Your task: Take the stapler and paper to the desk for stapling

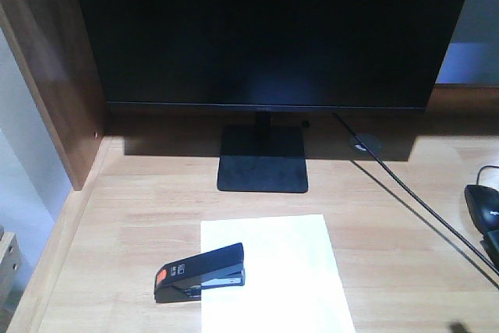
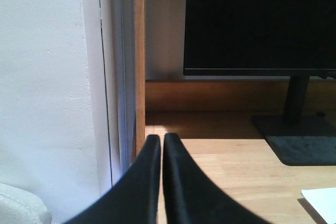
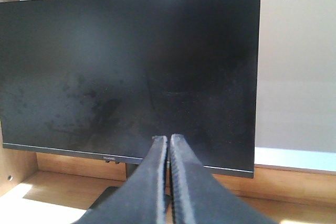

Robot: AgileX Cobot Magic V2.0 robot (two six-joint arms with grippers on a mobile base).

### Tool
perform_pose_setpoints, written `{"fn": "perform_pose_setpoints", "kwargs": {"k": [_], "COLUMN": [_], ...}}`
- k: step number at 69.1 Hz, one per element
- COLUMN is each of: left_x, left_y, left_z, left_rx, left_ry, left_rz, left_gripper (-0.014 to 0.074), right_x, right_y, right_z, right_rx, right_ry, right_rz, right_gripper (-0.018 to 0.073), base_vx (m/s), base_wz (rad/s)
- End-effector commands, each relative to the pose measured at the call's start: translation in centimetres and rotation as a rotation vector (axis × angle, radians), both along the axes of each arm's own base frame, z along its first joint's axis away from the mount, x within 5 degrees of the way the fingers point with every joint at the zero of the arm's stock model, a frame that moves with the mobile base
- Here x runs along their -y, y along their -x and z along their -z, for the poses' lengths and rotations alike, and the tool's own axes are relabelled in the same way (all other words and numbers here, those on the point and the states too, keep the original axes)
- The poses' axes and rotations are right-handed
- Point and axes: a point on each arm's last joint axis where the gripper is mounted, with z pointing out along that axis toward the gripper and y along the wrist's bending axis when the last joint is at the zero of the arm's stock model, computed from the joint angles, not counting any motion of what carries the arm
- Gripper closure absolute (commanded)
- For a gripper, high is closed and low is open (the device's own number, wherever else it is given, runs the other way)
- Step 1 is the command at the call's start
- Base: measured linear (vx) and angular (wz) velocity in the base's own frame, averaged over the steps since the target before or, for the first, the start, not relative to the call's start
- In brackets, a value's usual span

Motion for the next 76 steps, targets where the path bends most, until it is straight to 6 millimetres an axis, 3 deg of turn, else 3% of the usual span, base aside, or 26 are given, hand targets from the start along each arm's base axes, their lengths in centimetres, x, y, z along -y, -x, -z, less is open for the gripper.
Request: {"fn": "perform_pose_setpoints", "kwargs": {"k": [1, 76], "left_x": [0.00, 0.00], "left_y": [0.07, 0.07], "left_z": [-0.34, -0.34], "left_rx": [0.072, 0.072], "left_ry": [0.011, 0.011], "left_rz": [0.000, 0.000], "left_gripper": [0.0603, 0.0603], "right_x": [0.03, 0.25], "right_y": [0.00, -0.06], "right_z": [-0.94, -0.84], "right_rx": [0.022, 0.018], "right_ry": [0.011, 0.038], "right_rz": [0.005, 0.035], "right_gripper": [0.0566, 0.0566], "base_vx": [0.00, 0.00], "base_wz": [0.00, 0.00]}}
